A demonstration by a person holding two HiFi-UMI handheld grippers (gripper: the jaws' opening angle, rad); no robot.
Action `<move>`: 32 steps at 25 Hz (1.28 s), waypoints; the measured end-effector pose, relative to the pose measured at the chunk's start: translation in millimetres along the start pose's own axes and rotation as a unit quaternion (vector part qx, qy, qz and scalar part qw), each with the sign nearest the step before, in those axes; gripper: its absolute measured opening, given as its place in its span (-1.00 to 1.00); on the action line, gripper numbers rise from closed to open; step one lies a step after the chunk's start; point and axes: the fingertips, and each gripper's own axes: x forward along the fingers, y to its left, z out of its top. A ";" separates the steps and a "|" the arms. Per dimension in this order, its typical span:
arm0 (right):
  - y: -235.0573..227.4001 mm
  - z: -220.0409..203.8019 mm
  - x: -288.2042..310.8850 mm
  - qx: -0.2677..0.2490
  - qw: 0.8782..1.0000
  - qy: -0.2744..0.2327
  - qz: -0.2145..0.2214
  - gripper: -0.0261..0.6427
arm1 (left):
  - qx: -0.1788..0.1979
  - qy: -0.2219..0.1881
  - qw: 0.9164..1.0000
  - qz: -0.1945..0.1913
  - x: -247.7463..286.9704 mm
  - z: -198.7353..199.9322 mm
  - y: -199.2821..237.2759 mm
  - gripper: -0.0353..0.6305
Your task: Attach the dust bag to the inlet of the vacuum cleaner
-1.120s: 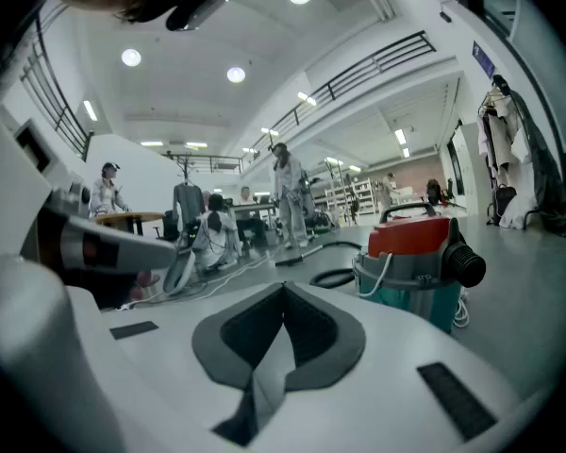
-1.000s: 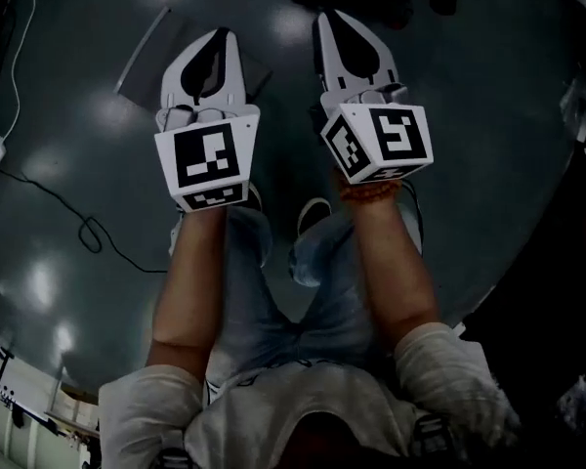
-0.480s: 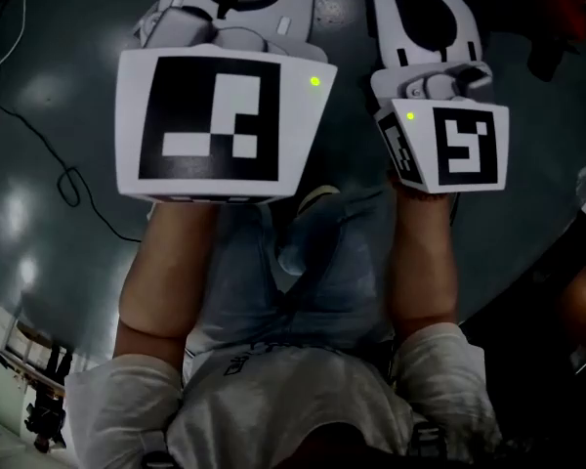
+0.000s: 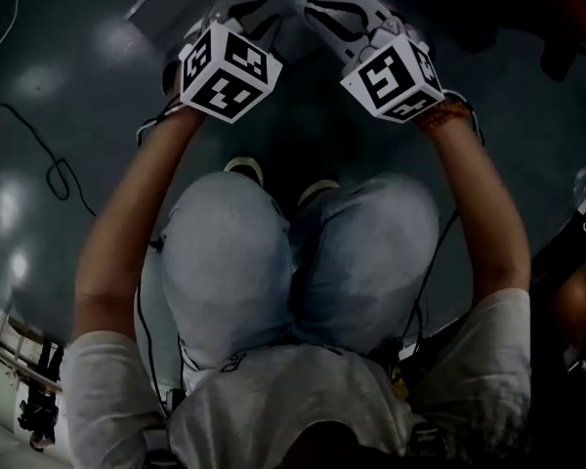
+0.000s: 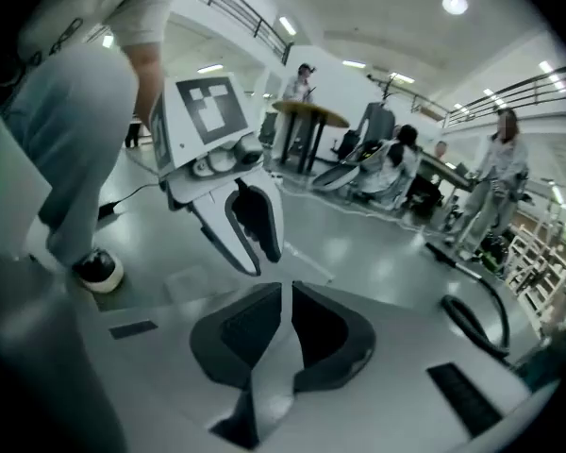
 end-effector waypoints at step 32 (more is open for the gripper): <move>120.6 -121.4 115.2 -0.128 0.985 0.079 0.089 -0.26 | 0.054 0.136 0.988 -0.057 60.6 -148.2 -75.9 -0.76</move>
